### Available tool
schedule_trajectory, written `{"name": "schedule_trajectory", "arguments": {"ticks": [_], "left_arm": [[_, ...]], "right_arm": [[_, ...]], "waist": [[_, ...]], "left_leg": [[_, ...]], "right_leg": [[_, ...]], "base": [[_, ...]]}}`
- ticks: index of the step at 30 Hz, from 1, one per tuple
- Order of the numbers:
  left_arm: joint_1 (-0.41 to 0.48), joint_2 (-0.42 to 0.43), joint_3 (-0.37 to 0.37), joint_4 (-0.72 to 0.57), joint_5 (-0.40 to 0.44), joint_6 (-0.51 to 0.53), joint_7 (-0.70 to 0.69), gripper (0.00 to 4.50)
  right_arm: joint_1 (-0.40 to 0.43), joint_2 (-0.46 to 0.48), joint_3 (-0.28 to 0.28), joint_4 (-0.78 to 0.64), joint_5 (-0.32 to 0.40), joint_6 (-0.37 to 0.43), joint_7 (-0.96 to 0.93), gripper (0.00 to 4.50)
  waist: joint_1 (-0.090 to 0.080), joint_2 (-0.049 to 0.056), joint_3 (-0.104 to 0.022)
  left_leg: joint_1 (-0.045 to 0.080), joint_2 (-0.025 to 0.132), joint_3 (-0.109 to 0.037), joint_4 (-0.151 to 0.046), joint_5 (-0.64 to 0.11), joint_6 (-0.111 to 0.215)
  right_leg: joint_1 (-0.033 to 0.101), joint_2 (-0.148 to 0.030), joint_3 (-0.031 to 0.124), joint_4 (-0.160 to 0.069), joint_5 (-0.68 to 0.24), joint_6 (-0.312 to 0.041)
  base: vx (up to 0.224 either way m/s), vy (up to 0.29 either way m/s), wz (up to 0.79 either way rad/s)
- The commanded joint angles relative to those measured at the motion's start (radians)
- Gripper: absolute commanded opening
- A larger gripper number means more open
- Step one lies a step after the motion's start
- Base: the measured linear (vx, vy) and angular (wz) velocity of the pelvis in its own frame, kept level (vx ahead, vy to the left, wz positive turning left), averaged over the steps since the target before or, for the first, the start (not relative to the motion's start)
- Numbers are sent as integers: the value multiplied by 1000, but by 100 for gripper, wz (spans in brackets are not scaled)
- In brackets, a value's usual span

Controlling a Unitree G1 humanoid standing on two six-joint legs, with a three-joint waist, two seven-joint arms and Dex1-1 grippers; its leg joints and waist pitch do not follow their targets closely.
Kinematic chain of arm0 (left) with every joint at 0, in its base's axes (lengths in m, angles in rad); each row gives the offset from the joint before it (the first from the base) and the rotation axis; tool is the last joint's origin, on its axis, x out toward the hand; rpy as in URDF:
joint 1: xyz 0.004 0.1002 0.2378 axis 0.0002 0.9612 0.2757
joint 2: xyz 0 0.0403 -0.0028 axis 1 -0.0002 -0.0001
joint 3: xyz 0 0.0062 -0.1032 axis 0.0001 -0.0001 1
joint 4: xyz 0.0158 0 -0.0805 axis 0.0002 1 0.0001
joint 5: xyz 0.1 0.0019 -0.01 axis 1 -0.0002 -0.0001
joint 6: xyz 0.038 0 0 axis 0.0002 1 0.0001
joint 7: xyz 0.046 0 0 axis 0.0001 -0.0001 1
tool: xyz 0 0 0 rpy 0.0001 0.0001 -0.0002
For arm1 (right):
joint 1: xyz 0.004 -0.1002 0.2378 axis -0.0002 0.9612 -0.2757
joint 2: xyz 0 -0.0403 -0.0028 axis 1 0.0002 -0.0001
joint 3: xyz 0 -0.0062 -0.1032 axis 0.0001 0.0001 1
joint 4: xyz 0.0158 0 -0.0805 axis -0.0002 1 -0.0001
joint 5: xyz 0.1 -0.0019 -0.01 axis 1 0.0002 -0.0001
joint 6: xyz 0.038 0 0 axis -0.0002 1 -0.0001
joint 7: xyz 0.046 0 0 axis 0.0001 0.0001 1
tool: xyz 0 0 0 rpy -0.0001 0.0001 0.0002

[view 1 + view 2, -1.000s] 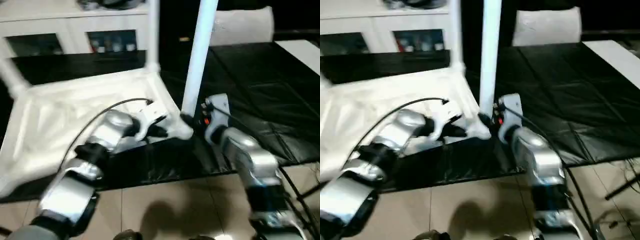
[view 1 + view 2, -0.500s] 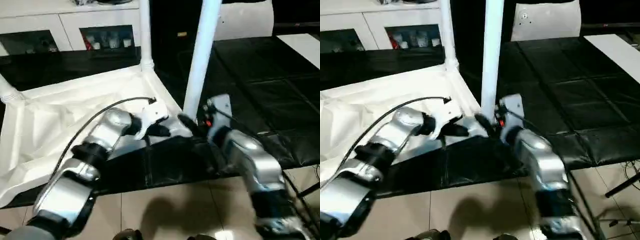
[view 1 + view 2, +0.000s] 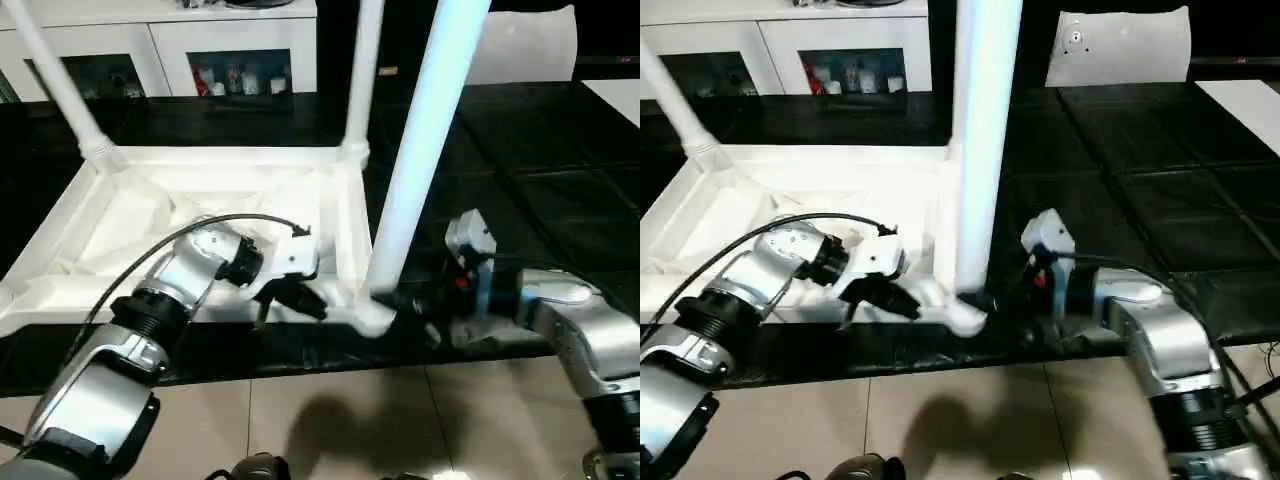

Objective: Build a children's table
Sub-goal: Rotate leg to tighten

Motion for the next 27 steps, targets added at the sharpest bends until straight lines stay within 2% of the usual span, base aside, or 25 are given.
{"name": "schedule_trajectory", "arguments": {"ticks": [1,4,5,8,10,11,13,16,19,21,27], "left_arm": [[-1,-5,-51,-29,7,-25,-72,0],[-6,-7,-58,-30,9,-29,-91,0],[-10,-11,-61,-32,8,-28,-104,0],[-12,-12,-65,-35,9,-29,-110,0],[-11,-10,-69,-39,8,-32,-118,0],[-10,-9,-69,-42,7,-30,-121,0],[-10,-8,-70,-44,6,-29,-124,0],[-8,-3,-71,-48,6,-27,-129,0],[-6,1,-74,-52,5,-25,-131,0],[-3,3,-75,-55,4,-21,-131,0],[5,0,-67,-57,1,6,-124,0]], "right_arm": [[-21,-15,19,-7,28,12,61,420],[-33,-20,31,8,34,14,90,409],[-44,-25,50,24,38,19,123,378],[-50,-26,61,33,37,19,139,360],[-55,-29,70,41,42,22,155,347],[-58,-28,72,44,44,25,160,334],[-60,-29,76,44,45,30,166,318],[-65,-31,85,48,46,34,181,282],[-69,-33,92,55,47,33,191,272],[-68,-35,95,57,47,34,196,238],[-56,-28,92,47,59,59,198,211]], "waist": [[-4,-13,-53],[-2,-12,-51],[0,-7,-51],[4,-8,-53],[7,-8,-54],[8,-13,-55],[11,-10,-54],[12,-12,-55],[12,-12,-53],[12,-12,-51],[12,-13,-50]], "left_leg": [[31,101,-42,-77,-220,59],[33,103,-43,-79,-240,48],[34,104,-44,-80,-249,38],[37,106,-44,-82,-252,26],[35,105,-44,-81,-245,28],[34,105,-44,-80,-238,33],[34,104,-43,-79,-232,36],[35,105,-44,-80,-224,38],[36,106,-43,-81,-232,34],[35,105,-43,-81,-240,31],[37,107,-45,-85,-249,20]], "right_leg": [[37,-95,66,-71,-119,-254],[35,-97,67,-77,-181,-248],[33,-96,67,-79,-190,-247],[32,-94,67,-74,-158,-256],[35,-96,67,-72,-140,-260],[36,-97,67,-71,-135,-260],[35,-97,67,-72,-143,-259],[34,-96,67,-72,-145,-256],[33,-97,68,-73,-155,-255],[33,-97,68,-75,-169,-252],[31,-97,69,-75,-171,-250]], "base": [[0,0,0],[0,0,0],[0,0,0],[0,0,0],[0,0,0],[0,0,0],[0,0,0],[0,0,0],[0,0,0],[0,0,0],[0,0,0]]}}
